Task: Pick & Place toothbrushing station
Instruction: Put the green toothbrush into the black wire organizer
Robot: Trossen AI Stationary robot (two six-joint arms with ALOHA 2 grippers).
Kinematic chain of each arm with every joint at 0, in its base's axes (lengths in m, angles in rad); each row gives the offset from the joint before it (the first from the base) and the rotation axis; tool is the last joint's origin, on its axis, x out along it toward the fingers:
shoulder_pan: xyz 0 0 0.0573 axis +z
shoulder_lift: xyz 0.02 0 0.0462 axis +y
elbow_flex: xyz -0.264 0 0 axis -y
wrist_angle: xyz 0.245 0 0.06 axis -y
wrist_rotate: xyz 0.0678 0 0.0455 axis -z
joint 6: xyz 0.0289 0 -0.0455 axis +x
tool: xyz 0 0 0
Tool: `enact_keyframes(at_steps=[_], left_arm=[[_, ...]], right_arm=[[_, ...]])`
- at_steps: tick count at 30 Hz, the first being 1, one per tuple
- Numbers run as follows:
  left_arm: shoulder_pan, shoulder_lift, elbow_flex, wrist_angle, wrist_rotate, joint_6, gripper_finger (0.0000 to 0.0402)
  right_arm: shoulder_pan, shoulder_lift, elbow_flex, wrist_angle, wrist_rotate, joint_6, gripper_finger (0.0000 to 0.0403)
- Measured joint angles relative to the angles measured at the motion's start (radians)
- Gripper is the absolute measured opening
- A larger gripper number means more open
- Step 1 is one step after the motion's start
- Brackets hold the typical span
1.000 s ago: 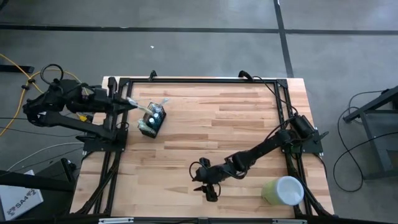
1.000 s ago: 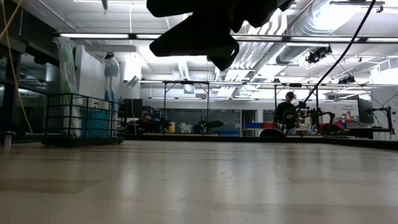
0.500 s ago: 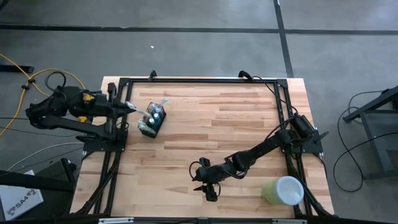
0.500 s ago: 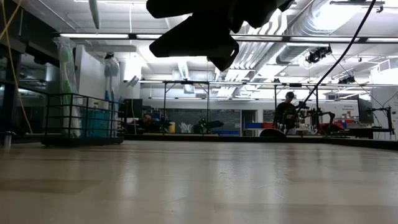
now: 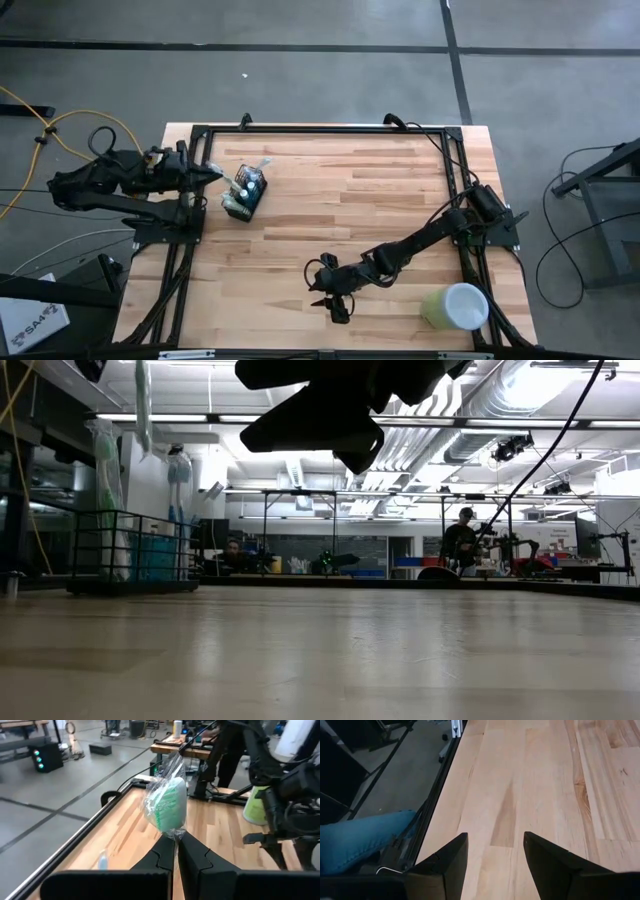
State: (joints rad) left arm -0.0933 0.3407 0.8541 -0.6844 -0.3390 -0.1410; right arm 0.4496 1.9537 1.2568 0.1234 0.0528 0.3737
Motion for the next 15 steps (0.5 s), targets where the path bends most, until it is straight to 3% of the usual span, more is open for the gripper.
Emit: enact_keyframes(at_steps=[15], left_arm=[[0.0, -0.016, -0.08, -0.057, -0.031, -0.104, 0.0001]], right_arm=[[0.002, 0.0, 0.0, 0.0, -0.004, -0.002, 0.0184]])
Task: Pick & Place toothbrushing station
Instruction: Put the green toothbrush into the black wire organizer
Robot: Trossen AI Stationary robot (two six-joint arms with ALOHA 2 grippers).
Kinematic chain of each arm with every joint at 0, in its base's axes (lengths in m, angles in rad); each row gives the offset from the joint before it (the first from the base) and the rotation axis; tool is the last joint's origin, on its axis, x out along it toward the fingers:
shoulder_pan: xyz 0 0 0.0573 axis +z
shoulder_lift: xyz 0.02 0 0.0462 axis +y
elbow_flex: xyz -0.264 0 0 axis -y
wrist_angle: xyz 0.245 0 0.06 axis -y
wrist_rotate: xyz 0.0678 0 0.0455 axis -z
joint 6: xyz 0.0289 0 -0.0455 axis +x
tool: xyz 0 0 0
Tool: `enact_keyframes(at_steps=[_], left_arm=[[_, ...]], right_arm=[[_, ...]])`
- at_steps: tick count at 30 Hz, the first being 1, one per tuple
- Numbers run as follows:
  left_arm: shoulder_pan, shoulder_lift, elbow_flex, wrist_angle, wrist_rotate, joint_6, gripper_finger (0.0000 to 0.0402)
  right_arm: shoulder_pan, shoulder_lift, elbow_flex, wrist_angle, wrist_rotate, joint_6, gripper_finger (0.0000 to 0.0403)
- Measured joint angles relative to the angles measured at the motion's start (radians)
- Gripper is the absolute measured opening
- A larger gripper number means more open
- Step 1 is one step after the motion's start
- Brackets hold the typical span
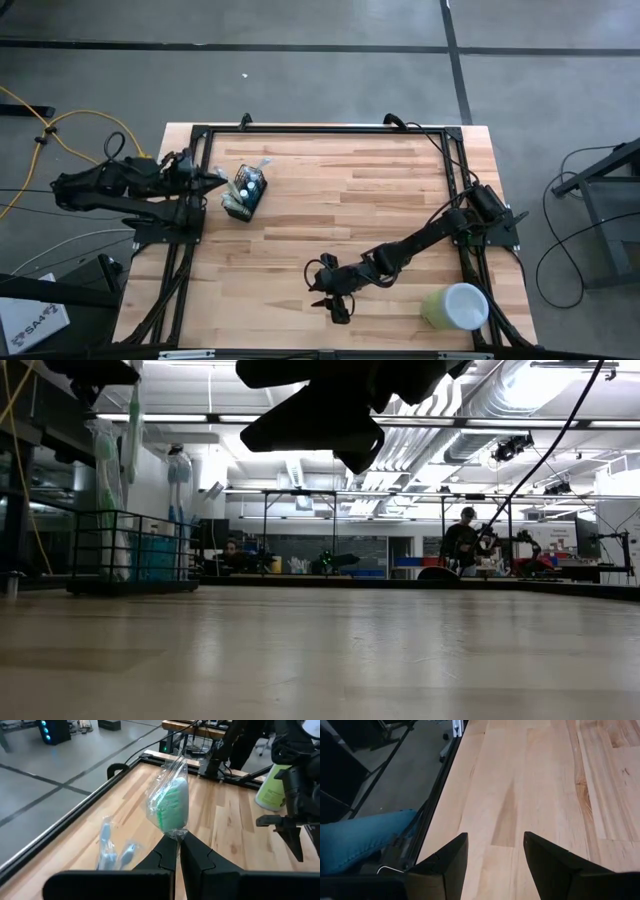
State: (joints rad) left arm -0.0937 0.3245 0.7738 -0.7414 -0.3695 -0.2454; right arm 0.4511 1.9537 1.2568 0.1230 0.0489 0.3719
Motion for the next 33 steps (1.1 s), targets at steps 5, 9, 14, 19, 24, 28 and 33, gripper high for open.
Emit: enact_keyframes(at_steps=[5, 9, 14, 19, 24, 28, 33], left_arm=[[0.0, -0.038, -0.034, -0.01, -0.053, -0.092, 0.0001], [0.0, -0.077, -0.056, -0.006, -0.079, -0.123, 0.0001], [0.0, -0.116, -0.122, -0.008, -0.097, -0.128, 0.0001], [0.0, -0.143, -0.201, 0.028, -0.124, -0.125, 0.0001], [0.0, -0.161, -0.255, 0.057, -0.123, -0.14, 0.0001], [0.0, -0.161, -0.284, 0.056, -0.119, -0.17, 0.0001], [0.0, -0.161, -0.303, 0.053, -0.117, -0.183, 0.0001]], right_arm=[[0.008, 0.0, 0.0, -0.002, -0.001, 0.001, 0.0184], [0.014, 0.0, 0.0, -0.002, -0.002, 0.001, 0.0184], [0.016, 0.0, 0.0, -0.002, -0.001, 0.001, 0.0184], [0.016, 0.0, 0.0, -0.001, -0.001, 0.001, 0.0184], [0.016, 0.0, 0.0, -0.002, -0.001, 0.001, 0.0184], [0.016, 0.0, 0.0, -0.002, 0.0, 0.001, 0.0184], [0.016, 0.0, 0.0, -0.003, -0.003, 0.001, 0.0184]])
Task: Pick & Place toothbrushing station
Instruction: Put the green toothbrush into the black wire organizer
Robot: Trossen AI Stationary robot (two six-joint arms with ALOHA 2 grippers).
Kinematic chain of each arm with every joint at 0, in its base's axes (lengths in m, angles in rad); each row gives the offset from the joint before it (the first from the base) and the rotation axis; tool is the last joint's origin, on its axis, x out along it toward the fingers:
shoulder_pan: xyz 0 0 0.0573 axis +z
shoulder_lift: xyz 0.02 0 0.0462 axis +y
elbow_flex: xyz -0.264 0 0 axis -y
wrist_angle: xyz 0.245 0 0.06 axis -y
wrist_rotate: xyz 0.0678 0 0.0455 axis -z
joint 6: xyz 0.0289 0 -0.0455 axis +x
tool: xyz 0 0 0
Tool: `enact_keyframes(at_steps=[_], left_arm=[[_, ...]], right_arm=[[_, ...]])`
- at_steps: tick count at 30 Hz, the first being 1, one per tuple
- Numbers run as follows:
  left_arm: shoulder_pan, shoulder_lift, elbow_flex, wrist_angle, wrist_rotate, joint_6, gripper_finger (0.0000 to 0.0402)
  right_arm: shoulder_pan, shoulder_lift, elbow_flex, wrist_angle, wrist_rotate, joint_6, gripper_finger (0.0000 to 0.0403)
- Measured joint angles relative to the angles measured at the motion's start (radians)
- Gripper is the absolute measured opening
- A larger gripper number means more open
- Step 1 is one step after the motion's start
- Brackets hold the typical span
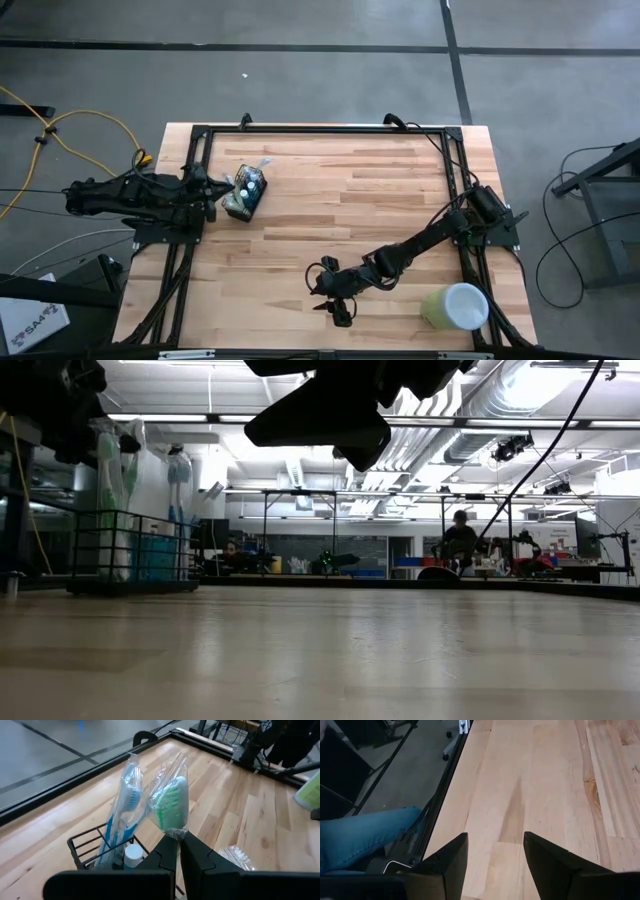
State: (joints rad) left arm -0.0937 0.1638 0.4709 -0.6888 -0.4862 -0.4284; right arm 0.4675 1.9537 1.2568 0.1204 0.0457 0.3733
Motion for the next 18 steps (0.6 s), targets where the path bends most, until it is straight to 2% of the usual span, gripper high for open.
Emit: enact_keyframes(at_steps=[11, 18], left_arm=[[0.0, 0.0, 0.0, -0.022, -0.004, -0.12, 0.0001], [0.0, 0.002, -0.021, -0.046, -0.084, -0.189, 0.0001]], right_arm=[[0.0, 0.0, 0.0, 0.0, -0.003, 0.0, 0.0184], [0.0, 0.0, 0.0, 0.0, -0.027, -0.003, 0.0184]])
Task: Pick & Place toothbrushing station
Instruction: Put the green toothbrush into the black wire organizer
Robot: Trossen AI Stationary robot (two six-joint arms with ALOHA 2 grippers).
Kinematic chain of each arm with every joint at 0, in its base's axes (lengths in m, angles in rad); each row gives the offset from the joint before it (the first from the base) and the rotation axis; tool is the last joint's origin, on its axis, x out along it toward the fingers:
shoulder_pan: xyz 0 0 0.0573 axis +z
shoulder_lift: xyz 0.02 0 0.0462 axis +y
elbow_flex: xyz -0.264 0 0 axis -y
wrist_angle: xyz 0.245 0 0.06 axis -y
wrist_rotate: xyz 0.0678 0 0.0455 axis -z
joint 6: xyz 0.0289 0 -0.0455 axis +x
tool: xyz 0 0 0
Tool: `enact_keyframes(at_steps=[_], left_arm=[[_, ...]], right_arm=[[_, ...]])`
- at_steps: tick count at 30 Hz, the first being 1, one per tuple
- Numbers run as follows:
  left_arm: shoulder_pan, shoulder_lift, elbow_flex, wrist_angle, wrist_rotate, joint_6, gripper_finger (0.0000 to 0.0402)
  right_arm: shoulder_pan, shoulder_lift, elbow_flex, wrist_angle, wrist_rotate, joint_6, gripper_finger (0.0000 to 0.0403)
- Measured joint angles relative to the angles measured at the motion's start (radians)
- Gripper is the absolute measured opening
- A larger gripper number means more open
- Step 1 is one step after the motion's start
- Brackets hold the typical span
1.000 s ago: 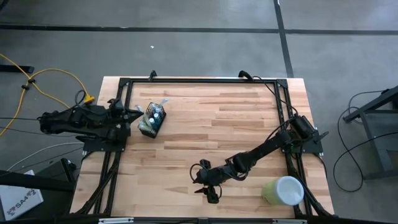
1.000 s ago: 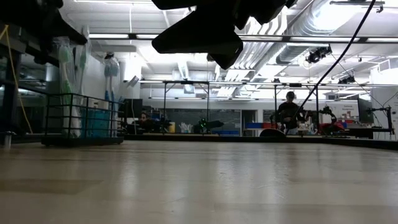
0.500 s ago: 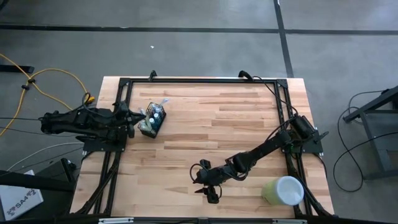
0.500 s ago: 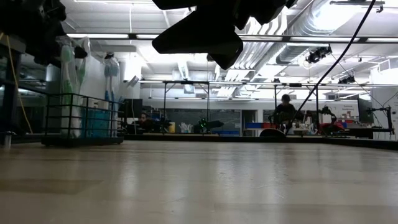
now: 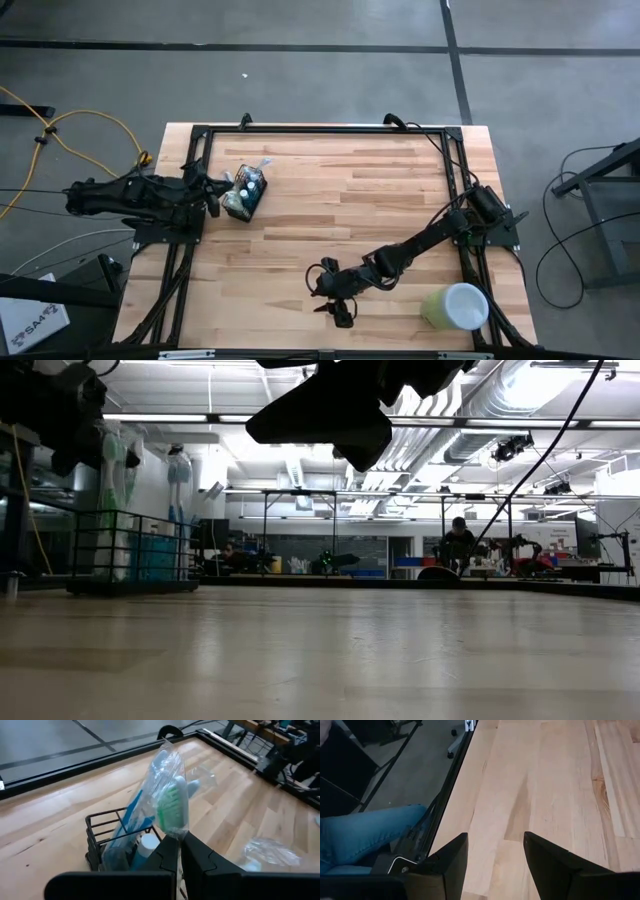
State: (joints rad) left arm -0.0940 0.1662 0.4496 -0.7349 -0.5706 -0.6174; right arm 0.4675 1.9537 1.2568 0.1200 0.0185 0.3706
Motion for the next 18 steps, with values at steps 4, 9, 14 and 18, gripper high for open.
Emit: enact_keyframes(at_steps=[4, 9, 14, 18], left_arm=[[0.0, 0.0, -0.033, 0.025, -0.015, -0.003, 0.0001], [0.0, 0.001, -0.08, 0.065, -0.02, -0.016, 0.0002], [0.0, 0.001, -0.087, 0.081, -0.035, -0.004, 0.0001], [0.0, 0.001, -0.087, 0.082, -0.035, -0.003, 0.0]], right_arm=[[0.0, 0.0, 0.0, -0.005, 0.0, 0.0, 0.0184], [0.0, 0.0, 0.0, -0.005, 0.0, 0.0, 0.0184], [0.0, 0.0, 0.0, -0.006, 0.0, 0.0, 0.0184], [0.0, 0.0, 0.0, -0.009, 0.0, 0.0, 0.0184]])
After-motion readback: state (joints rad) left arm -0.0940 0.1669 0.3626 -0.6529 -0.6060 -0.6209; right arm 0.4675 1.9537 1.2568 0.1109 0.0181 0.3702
